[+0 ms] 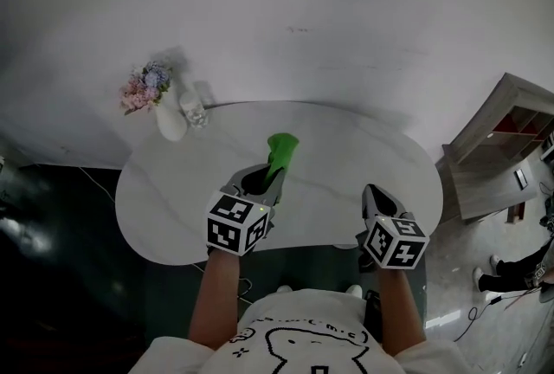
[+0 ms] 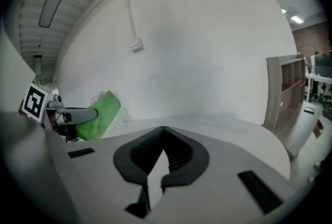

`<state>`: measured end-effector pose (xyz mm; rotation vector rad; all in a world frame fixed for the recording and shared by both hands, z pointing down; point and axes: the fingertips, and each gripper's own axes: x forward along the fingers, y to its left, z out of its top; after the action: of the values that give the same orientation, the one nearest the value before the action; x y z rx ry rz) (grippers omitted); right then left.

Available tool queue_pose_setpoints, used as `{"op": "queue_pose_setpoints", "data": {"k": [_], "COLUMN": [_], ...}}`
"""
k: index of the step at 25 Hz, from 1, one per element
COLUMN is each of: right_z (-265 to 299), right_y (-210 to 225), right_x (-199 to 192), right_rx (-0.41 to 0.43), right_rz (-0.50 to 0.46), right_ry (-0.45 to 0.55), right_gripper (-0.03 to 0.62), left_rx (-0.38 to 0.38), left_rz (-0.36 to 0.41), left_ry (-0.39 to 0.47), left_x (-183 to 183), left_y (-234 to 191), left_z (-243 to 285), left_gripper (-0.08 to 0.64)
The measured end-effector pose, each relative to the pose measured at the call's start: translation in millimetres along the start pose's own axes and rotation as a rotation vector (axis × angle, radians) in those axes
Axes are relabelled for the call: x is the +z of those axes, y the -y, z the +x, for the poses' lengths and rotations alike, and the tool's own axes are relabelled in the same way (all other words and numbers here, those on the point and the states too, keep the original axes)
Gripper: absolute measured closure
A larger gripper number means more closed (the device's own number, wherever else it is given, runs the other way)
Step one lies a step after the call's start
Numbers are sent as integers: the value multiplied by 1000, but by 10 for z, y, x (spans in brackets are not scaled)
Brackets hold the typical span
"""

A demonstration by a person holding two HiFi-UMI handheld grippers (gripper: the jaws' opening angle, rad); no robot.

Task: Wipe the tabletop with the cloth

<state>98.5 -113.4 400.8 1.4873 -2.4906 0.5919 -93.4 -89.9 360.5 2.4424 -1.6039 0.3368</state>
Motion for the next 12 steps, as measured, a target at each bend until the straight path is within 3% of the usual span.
{"op": "queue_pose_setpoints", "data": {"k": [5, 12], "right_z": [55, -38], "right_y": [-399, -844], "right_x": [341, 847], "right_rx": [71, 153], "right_rz": [-102, -184], "right_ry": [44, 135], "right_gripper": [597, 597], "left_rx": [85, 198], "left_rz": [-28, 7], "left_ry": [94, 218], "left_x": [154, 455], "left_y": [-385, -774], "left_z": [-346, -840], "left_gripper": [506, 506]}}
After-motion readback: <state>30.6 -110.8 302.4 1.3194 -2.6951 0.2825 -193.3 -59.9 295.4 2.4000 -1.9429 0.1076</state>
